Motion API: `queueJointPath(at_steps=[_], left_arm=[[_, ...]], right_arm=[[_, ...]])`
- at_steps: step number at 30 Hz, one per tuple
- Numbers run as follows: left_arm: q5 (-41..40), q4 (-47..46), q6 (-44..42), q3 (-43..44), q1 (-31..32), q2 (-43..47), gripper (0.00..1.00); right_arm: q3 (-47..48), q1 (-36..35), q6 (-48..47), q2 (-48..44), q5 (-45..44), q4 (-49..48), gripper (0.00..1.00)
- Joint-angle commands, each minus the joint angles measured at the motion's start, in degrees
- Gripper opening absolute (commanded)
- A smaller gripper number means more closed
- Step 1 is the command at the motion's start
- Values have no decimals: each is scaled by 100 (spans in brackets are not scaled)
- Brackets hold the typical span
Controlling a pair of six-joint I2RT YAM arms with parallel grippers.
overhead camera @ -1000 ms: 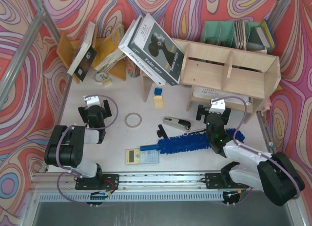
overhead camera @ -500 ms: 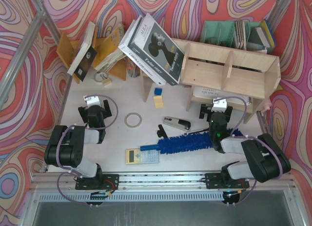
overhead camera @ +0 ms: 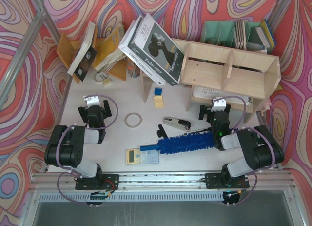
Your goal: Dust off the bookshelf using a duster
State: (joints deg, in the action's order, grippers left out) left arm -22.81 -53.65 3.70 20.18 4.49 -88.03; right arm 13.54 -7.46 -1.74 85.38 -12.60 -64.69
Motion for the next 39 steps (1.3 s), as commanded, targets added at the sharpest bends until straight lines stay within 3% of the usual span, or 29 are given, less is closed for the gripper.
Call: queueJointPath(at_steps=[1, 8, 18, 39], left_arm=[[-57, 4, 73, 48, -32, -13, 98], [-55, 15, 77, 55, -33, -13, 99], [-57, 12, 76, 56, -32, -13, 98], [-55, 12, 73, 56, -36, -13, 98]], right_arm=[[172, 203, -195, 322, 568, -666, 99], [241, 299, -201, 1143, 786, -1383, 99], [438, 333, -89, 1111, 732, -888, 99], [500, 365, -57, 1121, 780, -784, 99]])
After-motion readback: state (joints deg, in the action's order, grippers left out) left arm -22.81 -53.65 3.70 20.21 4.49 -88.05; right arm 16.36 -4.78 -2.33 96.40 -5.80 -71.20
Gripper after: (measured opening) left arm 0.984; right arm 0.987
